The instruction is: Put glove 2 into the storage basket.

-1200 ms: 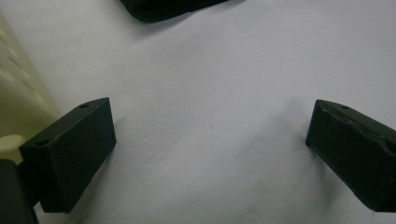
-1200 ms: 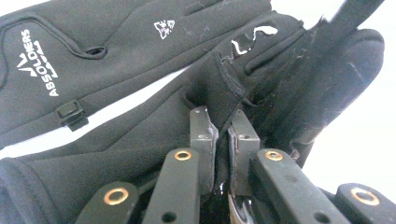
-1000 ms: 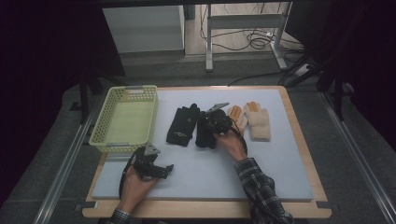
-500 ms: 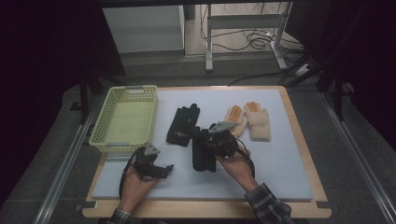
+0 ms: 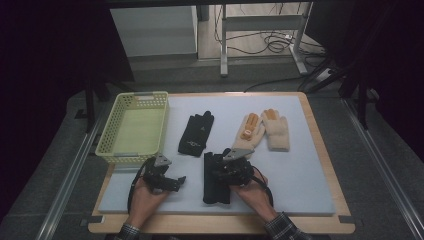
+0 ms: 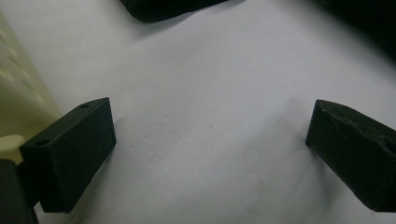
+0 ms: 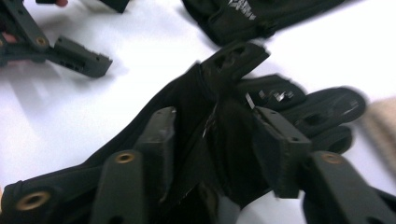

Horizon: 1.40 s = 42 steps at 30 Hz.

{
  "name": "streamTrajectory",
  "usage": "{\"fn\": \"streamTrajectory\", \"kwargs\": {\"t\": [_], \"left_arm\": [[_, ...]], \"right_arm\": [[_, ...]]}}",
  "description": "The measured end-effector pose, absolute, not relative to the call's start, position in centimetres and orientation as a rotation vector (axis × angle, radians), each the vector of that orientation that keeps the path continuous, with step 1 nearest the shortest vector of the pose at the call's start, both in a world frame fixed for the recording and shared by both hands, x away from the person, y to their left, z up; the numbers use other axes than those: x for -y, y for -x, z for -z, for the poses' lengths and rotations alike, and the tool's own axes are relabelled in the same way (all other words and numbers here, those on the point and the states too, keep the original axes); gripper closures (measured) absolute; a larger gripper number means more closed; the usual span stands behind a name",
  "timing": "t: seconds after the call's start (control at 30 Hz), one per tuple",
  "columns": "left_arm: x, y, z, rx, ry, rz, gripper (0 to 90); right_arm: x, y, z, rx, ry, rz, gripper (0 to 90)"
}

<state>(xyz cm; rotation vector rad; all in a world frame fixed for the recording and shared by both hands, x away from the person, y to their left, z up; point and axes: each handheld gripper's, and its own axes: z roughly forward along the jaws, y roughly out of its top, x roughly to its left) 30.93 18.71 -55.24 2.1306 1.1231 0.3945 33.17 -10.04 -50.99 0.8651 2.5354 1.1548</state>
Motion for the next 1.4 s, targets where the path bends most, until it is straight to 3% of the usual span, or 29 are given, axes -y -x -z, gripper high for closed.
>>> {"fn": "streamTrajectory", "kwargs": {"t": [0.27,0.9,1.4], "left_arm": [[-18.7,-30.9,55.2,-1.126,-2.128,-0.394,1.6],[-18.7,-30.9,55.2,-1.121,-2.132,-0.396,1.6],[-18.7,-30.9,55.2,-1.123,-2.131,-0.393,1.6]], "right_arm": [[10.3,-34.1,49.2,-2.494,-0.848,-1.178,41.2],[8.8,-37.2,51.5,-2.533,-0.864,-1.070,42.1],[3.5,-44.0,50.8,-2.551,-0.786,-1.092,43.3]]}}
